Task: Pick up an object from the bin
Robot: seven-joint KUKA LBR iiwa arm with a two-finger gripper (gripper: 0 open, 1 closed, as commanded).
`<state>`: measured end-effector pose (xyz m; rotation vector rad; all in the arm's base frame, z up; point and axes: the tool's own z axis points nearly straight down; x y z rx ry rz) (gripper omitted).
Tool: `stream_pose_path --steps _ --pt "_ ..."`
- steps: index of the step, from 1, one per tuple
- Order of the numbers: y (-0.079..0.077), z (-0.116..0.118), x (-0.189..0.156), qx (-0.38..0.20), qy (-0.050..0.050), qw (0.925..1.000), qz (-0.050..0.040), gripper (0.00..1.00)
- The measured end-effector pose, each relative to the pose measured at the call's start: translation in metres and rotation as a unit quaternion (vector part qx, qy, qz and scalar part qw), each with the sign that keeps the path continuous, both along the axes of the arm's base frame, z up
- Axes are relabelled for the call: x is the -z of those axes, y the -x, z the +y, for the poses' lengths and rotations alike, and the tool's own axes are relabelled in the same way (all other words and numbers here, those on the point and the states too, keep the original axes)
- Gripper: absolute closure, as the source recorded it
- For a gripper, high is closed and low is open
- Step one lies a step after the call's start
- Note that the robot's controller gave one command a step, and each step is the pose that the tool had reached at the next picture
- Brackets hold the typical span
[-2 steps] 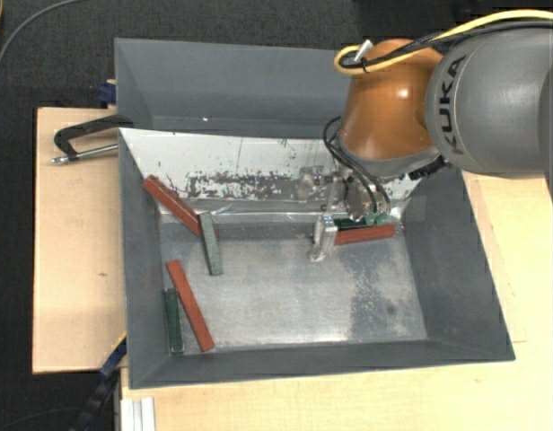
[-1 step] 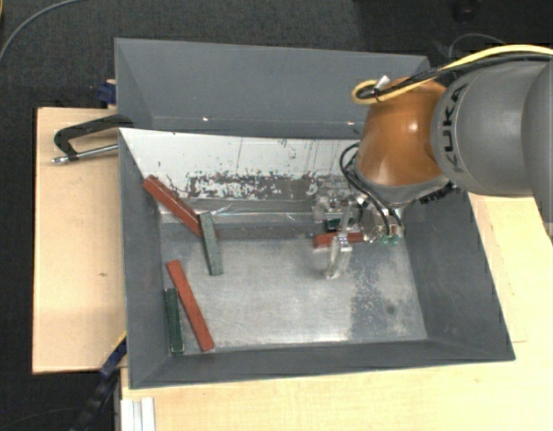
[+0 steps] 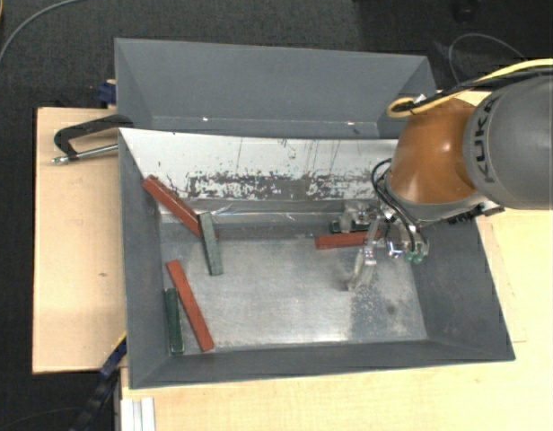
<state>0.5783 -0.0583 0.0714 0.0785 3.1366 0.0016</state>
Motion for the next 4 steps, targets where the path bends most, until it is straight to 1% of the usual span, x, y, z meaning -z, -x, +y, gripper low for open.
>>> stream_pose_path --steps 1,2,3,4 --pt "-0.004 0.001 -0.004 -0.001 0.0 1.0 -0.0064 1.0" --pt "0.0 0.002 0.0 -0.002 0.0 1.0 -0.0003 0.0" --pt "-0.003 0.002 -0.004 -0.001 0.0 1.0 -0.0056 1.0" --pt "0.051 0.015 -0.05 0.011 0.0 0.9999 0.0008 1.0"
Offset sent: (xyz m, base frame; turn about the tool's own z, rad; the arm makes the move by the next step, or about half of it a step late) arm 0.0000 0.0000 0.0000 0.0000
